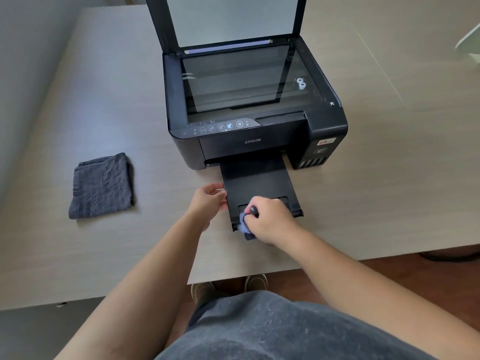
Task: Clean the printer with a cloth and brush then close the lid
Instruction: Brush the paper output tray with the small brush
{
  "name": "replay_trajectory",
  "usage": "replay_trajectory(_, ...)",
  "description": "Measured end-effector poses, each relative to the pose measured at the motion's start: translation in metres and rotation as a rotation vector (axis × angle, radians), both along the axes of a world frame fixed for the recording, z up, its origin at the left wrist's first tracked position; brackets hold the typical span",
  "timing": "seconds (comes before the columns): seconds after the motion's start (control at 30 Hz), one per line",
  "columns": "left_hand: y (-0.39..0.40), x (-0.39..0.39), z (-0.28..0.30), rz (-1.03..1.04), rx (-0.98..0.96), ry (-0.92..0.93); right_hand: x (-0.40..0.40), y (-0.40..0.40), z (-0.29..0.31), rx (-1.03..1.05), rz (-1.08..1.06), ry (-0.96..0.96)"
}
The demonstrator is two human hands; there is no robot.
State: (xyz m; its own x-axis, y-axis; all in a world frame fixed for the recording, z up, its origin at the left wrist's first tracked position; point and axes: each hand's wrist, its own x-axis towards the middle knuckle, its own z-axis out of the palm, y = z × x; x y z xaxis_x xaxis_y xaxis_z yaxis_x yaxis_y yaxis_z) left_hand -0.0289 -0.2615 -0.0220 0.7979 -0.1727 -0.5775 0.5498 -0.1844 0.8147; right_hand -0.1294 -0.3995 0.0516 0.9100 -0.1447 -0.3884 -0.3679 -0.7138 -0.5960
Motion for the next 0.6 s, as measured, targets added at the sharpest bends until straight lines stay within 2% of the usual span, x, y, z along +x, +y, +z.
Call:
replay_trajectory(0.07,0.001,0.001,0.000,-0.008,-0.003,0.003,0.001,-0.002,0.001,-0.037,0.012,0.008)
replay_trajectory(0.23,0.002,0.001,-0.004,-0.017,0.015,-0.009,0.004,-0.079,0.004,-0.281,-0.150,0.197)
replay_trajectory(0.43,0.002,0.004,-0.005,-0.033,0.050,-0.013,0.021,0.003,0.003,-0.023,0.117,0.214)
replay_trajectory(0.6,0.004,0.004,-0.003,-0.049,0.048,-0.021,0.022,-0.057,-0.001,-0.213,-0.026,0.285)
